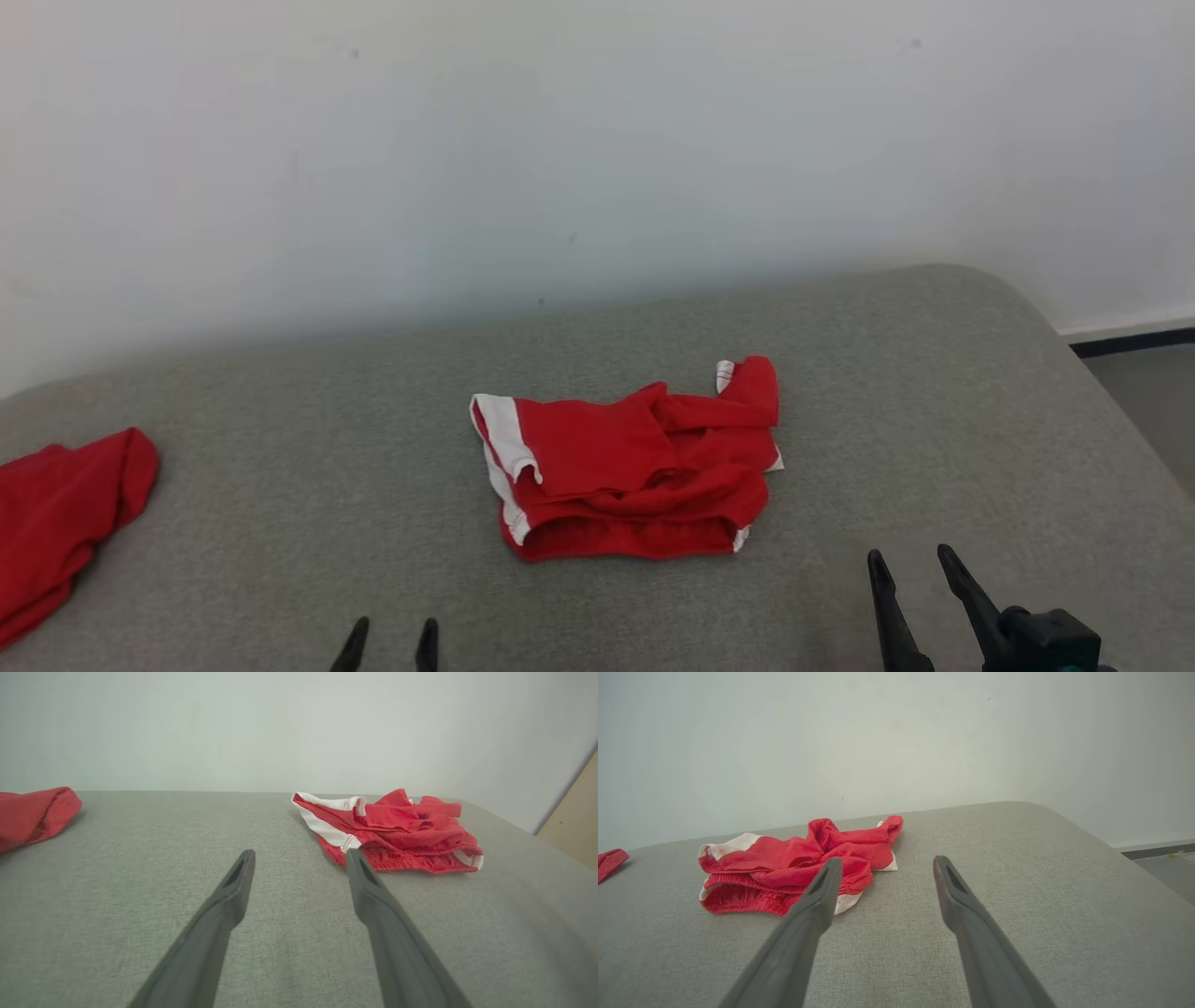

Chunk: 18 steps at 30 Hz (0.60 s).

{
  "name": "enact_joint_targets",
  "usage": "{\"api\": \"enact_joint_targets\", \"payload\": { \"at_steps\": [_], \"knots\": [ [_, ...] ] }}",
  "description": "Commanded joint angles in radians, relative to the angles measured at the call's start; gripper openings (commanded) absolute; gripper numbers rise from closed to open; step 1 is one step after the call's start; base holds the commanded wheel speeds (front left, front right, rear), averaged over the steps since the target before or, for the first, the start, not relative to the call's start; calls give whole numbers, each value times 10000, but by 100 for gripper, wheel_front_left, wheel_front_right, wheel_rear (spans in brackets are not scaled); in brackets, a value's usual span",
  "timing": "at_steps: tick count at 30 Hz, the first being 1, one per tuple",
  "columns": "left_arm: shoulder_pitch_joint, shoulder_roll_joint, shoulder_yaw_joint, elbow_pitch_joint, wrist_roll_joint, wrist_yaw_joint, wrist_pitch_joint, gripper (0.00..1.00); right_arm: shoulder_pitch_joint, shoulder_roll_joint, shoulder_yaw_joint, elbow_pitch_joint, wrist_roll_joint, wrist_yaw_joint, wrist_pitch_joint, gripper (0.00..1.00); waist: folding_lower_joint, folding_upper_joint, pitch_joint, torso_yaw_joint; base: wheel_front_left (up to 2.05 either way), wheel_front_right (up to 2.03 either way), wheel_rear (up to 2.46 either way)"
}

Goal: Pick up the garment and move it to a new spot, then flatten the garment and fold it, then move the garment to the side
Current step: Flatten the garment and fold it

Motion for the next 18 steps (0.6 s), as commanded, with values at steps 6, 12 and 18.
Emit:
{"api": "enact_joint_targets", "payload": {
  "at_steps": [6,12,18],
  "knots": [
    [-1073,-242,-1346,977,-503,-6,-33,100,-219,-2,25,-181,-162,-22,114,100,-1,0,498,-1878,0,0,0],
    [-2031,-397,-1985,1996,-398,8,-34,100,-334,-2,43,-269,-225,-22,153,100,-1,0,814,-3075,0,0,0],
    [-2928,-450,-2138,3494,-34,469,50,100,-283,-1,-37,-272,-171,-22,105,100,-1,0,1085,-3763,0,0,0]
  ]
}}
